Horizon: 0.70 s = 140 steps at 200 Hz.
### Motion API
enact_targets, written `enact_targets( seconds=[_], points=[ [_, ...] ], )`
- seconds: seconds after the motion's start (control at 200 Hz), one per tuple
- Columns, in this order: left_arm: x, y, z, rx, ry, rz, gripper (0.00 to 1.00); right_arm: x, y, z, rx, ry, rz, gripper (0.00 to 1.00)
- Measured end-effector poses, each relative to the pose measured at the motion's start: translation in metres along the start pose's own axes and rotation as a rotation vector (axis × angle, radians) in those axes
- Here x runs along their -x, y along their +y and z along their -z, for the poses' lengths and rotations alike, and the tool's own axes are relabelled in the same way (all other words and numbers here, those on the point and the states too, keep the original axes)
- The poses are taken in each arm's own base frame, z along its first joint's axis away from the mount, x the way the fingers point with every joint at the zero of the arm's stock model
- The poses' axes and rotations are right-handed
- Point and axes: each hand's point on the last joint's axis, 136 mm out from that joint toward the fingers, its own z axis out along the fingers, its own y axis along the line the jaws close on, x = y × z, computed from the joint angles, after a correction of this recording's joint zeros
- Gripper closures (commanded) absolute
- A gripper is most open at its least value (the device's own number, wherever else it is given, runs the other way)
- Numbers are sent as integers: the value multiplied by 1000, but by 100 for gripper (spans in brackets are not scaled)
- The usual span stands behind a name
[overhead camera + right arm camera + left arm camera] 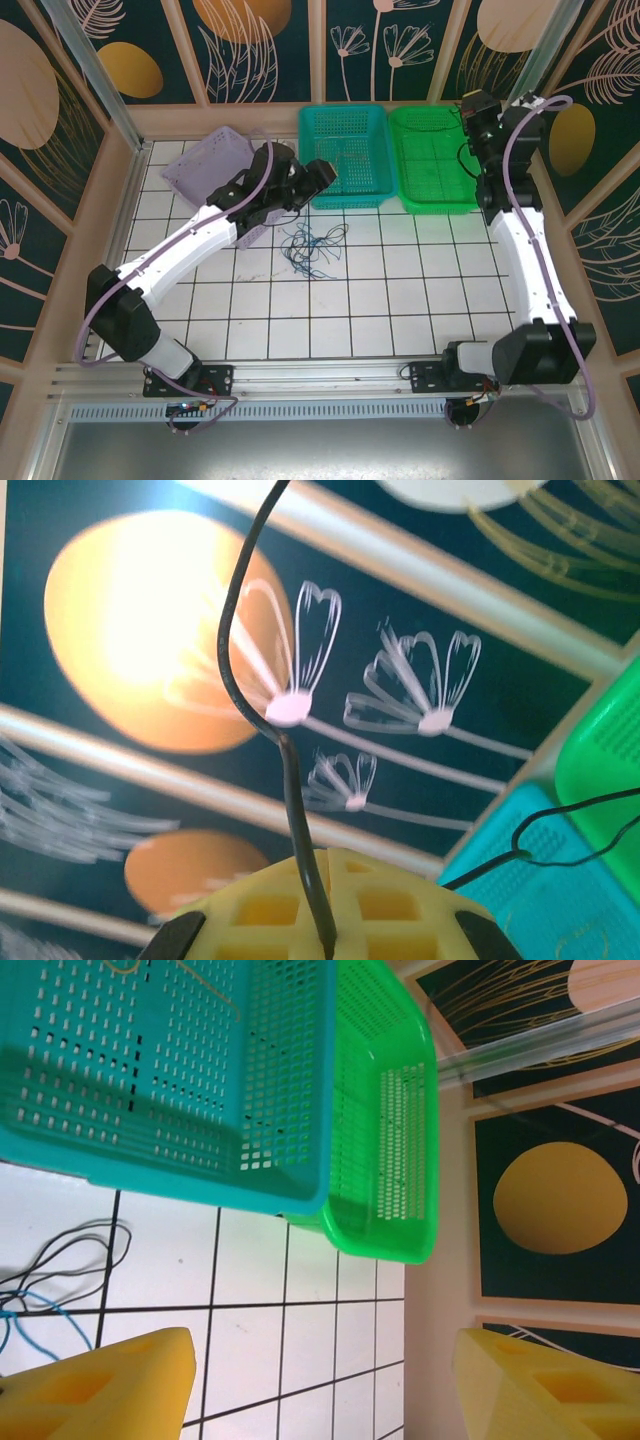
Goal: Untangle the cables
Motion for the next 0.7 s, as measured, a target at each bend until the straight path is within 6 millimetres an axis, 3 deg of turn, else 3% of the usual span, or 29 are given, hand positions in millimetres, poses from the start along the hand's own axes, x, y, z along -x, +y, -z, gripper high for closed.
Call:
enact_targets(
  seconds=[0.075,0.175,0.24,0.32,0.39,0.465,0.561,0.611,0.701],
  points=[
    [-1,0,4,-5,-1,-1,32,10,-21,-16,-14,-58,-34,100],
    [0,-3,11,-22,-9,-3,32,10,-64,-40,-55,-90,-96,100],
    [-1,-3,15,-29,-12,-4,32,-1,-103,-54,-104,-79,-150,100],
    [-3,0,18,-31,-13,-4,32,-29,-163,-66,-195,-16,-238,100],
    [-5,4,19,-27,-11,-4,32,-62,-213,-71,-292,74,-320,83],
    [-7,9,19,-19,-7,-2,32,-96,-253,-63,-397,169,-390,62],
    [-10,14,20,-9,-3,-1,32,-120,-269,-47,-489,238,-444,43],
    [-11,16,19,-5,0,-1,32,-125,-264,-41,-502,264,-441,35],
    [-12,18,18,-3,2,0,33,-117,-240,-30,-508,272,-423,33]
  ],
)
